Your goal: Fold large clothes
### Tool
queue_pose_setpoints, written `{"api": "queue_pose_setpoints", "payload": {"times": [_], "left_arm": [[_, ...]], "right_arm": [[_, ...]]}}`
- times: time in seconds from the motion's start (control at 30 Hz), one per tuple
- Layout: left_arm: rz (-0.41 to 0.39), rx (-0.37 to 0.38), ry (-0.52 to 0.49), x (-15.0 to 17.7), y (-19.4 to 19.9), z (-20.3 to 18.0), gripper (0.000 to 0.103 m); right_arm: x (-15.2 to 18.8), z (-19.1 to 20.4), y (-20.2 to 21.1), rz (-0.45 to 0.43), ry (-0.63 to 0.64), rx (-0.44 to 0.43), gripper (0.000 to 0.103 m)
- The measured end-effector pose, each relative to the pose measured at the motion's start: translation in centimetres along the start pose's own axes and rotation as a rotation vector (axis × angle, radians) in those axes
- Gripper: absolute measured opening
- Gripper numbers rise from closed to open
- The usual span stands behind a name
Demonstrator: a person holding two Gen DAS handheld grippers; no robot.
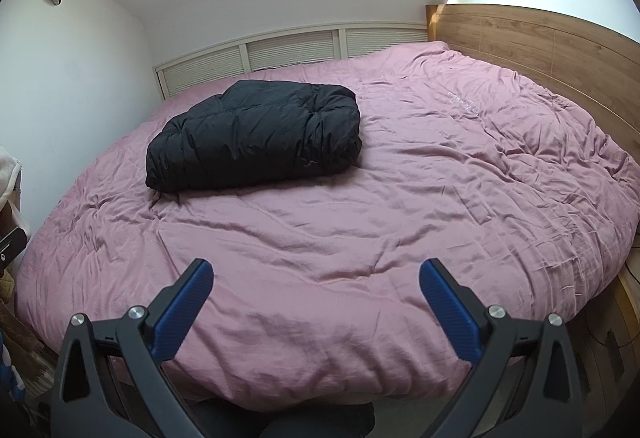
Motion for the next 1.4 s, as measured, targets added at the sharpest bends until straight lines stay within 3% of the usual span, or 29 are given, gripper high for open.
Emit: {"api": "queue_pose_setpoints", "payload": {"times": [0.63, 1.4], "left_arm": [[0.189, -0.01, 0.008, 4.7, -8.3, -0.4, 0.102], [0.257, -0.009, -0.001, 6.4, -11.2, -0.1, 0.102]], "right_arm": [[3.6, -1.6, -7.9, 0.111, -0.01, 0.011, 0.103], [5.2, -1.3, -11.0, 0.166, -0.017, 0.016, 0.103]]}}
Point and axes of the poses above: each gripper's, at about its wrist camera, not at the fingertips, and y roughly against the way its jaws point, z to its left, x to its underside, the point moved 3 cm from there along -y, roughly the way its jaws point, and after that the axes turned 12 degrees about -z, right-handed, at the moved point
